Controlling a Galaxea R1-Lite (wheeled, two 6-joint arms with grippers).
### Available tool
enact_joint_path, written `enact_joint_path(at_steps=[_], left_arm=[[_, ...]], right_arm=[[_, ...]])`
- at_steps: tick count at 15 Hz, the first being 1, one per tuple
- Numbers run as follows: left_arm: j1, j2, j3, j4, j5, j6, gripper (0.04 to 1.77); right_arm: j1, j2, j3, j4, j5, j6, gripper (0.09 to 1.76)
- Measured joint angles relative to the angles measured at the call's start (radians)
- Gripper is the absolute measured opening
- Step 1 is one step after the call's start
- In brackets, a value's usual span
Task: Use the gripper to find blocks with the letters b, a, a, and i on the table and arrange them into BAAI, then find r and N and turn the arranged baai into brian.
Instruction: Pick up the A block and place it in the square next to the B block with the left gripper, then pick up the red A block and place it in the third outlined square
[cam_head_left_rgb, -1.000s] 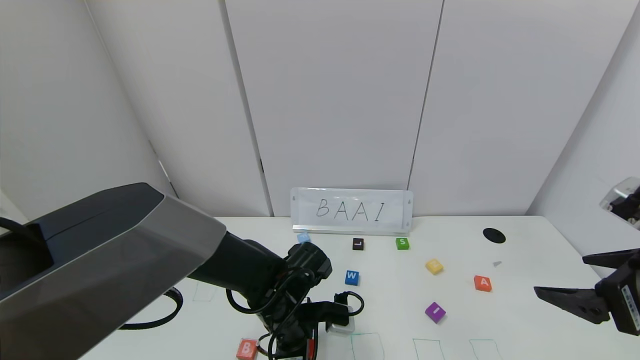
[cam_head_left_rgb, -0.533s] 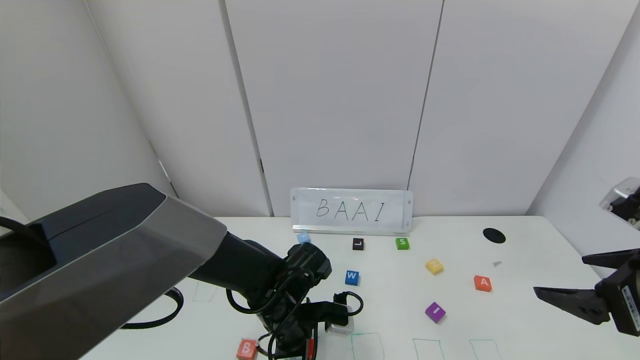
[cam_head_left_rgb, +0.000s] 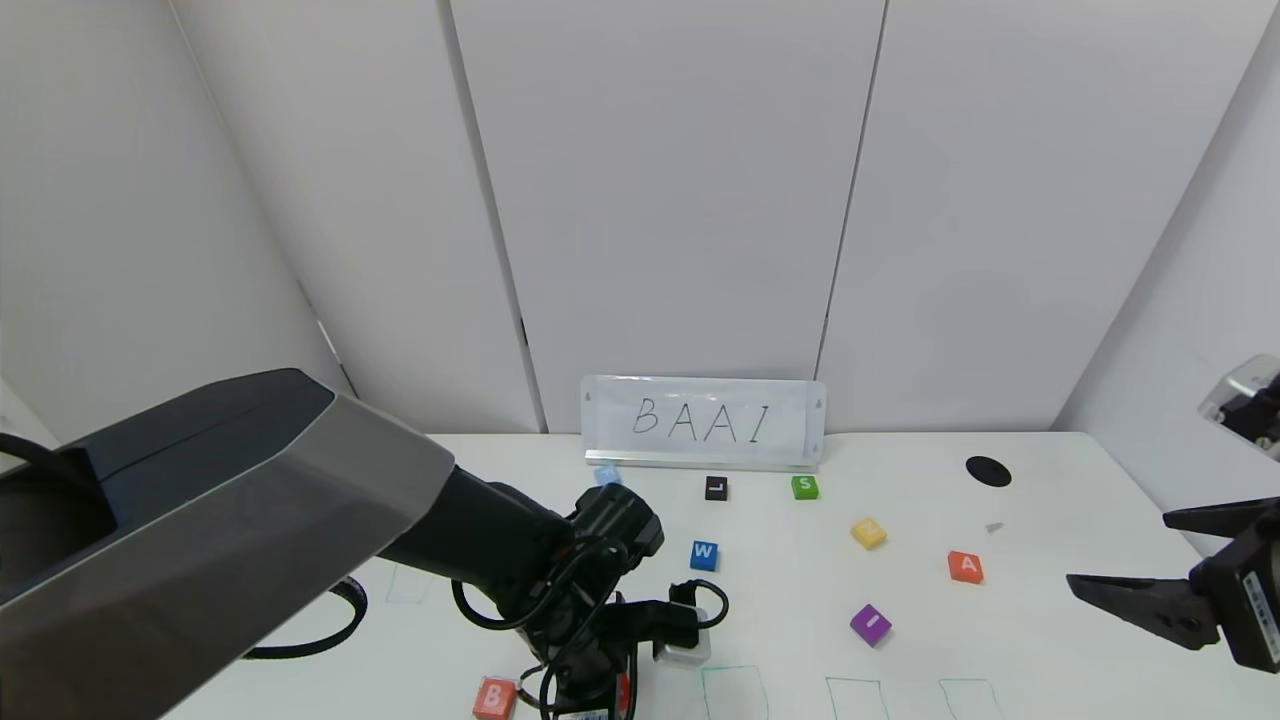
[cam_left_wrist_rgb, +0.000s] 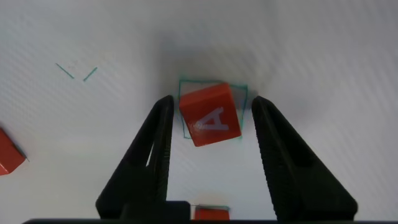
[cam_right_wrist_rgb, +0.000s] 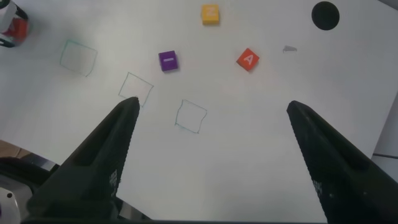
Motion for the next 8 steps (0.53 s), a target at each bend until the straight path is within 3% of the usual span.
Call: enact_joint_path(at_steps=[5, 8], left_arm=[[-0.001, -0.016, 0.000, 0.014, 0.001, 0.002, 1.31], [-0.001, -0.060, -0.021, 0.106, 0.000, 0.002, 1.44]], right_arm=[[0.001, -0.006, 0.000, 0.001, 0.000, 0.000, 1.71], [0.001, -0.010, 0.000, 0.001, 0.000, 0.000, 1.71]])
